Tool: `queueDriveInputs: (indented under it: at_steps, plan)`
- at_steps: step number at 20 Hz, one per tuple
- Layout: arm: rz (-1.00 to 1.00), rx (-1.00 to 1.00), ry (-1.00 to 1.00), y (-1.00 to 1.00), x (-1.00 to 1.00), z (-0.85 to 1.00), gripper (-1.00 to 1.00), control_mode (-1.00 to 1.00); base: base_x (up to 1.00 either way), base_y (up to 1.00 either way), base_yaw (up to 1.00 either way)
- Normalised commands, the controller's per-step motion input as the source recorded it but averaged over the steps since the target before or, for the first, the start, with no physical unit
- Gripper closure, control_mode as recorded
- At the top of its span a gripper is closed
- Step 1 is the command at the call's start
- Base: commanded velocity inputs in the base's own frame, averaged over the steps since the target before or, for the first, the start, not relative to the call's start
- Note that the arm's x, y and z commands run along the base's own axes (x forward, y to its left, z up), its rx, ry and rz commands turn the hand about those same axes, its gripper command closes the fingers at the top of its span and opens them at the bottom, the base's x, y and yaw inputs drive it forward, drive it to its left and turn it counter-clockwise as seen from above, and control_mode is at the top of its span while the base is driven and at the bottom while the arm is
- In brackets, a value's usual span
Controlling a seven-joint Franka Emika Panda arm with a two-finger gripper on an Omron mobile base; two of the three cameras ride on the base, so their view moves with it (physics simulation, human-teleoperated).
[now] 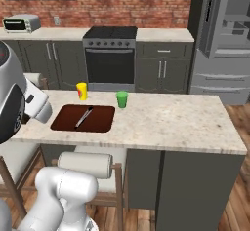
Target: Gather the squash and carrot from the fridge and place them on a tray on the dining counter. Then gather the fish and chicken drumstick from the fridge and place them on the other tray.
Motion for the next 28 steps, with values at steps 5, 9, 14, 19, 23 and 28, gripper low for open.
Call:
queueDriveInputs:
  at_steps: [5,9,14,19,23,28]
  plan:
    - [0.00,0.00,0.00,0.00,0.00,0.00,1.00,1.00,-0.07,-0.06,0.00]
    - [0.00,0.00,0.00,0.00,0.00,0.00,1.00,1.00,0.00,0.00,0.00]
    - [0.00,0.00,0.00,0.00,0.00,0.00,1.00,1.00,0.00,0.00,0.00]
    - [0.00,0.00,0.00,0.00,0.00,0.00,1.00,1.00,0.00,0.00,0.00]
    - [0.00,0.00,0.00,0.00,0.00,0.00,1.00,1.00,0.00,0.00,0.00]
    - [0.00,0.00,0.00,0.00,0.00,0.00,1.00,1.00,0.00,0.00,0.00]
